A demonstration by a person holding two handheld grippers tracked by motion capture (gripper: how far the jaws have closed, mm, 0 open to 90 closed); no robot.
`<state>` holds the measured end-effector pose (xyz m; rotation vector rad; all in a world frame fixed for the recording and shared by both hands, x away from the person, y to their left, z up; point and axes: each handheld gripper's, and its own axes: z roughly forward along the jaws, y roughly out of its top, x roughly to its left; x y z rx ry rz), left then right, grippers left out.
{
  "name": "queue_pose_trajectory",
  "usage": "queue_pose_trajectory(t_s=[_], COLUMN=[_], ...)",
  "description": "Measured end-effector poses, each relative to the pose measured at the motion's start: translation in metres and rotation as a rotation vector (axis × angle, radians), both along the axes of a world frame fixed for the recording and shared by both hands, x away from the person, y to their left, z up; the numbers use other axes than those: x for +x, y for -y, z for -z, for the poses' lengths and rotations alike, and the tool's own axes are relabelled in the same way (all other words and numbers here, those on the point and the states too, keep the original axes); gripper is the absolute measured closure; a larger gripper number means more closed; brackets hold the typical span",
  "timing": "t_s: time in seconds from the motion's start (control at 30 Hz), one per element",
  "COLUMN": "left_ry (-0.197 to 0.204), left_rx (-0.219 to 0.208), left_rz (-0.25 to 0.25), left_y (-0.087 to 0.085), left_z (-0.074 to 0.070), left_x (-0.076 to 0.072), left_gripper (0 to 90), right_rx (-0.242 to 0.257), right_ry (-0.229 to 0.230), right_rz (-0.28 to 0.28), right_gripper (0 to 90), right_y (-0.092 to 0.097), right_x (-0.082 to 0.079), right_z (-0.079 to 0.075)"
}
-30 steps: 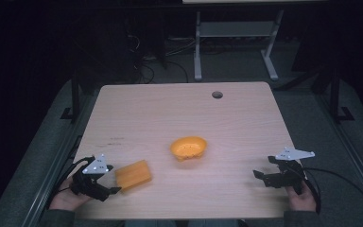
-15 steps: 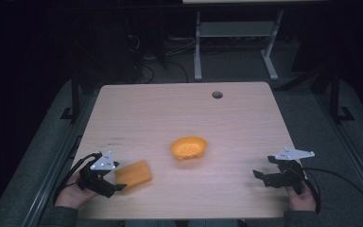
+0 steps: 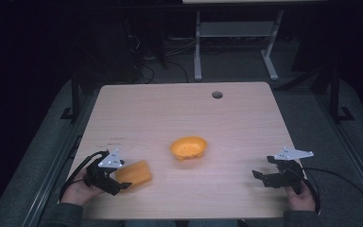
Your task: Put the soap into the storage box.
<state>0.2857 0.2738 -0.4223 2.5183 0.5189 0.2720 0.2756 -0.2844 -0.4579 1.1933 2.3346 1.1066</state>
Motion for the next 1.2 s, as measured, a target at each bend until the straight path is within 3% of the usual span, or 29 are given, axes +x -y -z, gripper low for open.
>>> queue_pose_trajectory(t_s=[0.5, 1.2], left_ry=[-0.022, -0.089], left_rx=[0.021, 0.048], left_rz=[0.024, 0.016], left_y=[0.014, 0.023], left_z=[0.006, 0.022], left_x=[0.011, 0.021], left_gripper=[17.5, 17.1], right_rx=[0.001, -0.002], right_ry=[0.001, 0.0], right_rz=[-0.003, -0.017], right_gripper=[14.0, 13.9], right_y=[0.0, -0.002], right_x=[0.0, 0.001], right_z=[0.0, 0.0])
